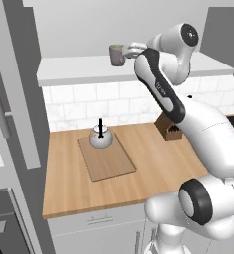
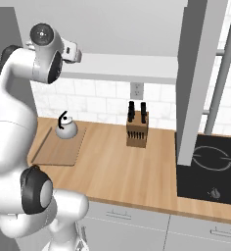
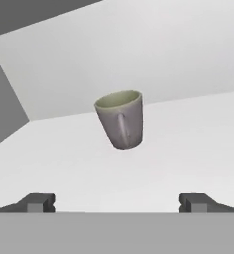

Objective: Pick the kettle from the counter and place it on the tray. Then pick the mug from the cabinet and place it on the tray. Then close the cabinet doors.

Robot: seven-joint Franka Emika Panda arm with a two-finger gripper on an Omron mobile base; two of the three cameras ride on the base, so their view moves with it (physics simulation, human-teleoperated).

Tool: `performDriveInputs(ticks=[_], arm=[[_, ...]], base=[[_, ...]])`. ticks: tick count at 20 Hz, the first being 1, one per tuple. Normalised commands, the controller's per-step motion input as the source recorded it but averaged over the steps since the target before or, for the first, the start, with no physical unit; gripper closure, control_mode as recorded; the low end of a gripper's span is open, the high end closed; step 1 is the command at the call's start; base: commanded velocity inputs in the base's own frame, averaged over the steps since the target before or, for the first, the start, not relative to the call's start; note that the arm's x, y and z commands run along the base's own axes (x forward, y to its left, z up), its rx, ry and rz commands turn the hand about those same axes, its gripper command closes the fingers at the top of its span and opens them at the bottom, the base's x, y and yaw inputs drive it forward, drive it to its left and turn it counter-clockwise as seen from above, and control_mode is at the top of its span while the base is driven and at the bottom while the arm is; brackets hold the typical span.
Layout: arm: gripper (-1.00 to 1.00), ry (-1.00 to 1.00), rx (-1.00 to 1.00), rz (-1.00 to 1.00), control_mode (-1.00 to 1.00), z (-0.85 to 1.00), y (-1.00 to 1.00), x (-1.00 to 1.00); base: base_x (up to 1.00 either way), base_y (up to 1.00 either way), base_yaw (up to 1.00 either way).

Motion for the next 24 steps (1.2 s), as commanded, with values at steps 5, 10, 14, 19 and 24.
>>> performDriveInputs(ticks=[5,10,14,19,24], arm=[[-1.0,0.01,-0.01,0.03,-1.0,-0.01,0.12,0.36],[-1.0,0.0,0.0,0.0,-1.0,-0.05,0.07,0.48],[-1.0,0.0,0.0,0.0,-1.0,-0.03,0.02,0.26],[-1.0,0.0,0.0,0.0,-1.0,-0.03,0.03,0.09],[-1.0,0.0,-0.01,0.0,-1.0,-0.1,0.12,0.32]], base=[[0.0,0.0,0.0],[0.0,0.0,0.0],[0.0,0.0,0.0],[0.0,0.0,0.0],[0.0,0.0,0.0]])
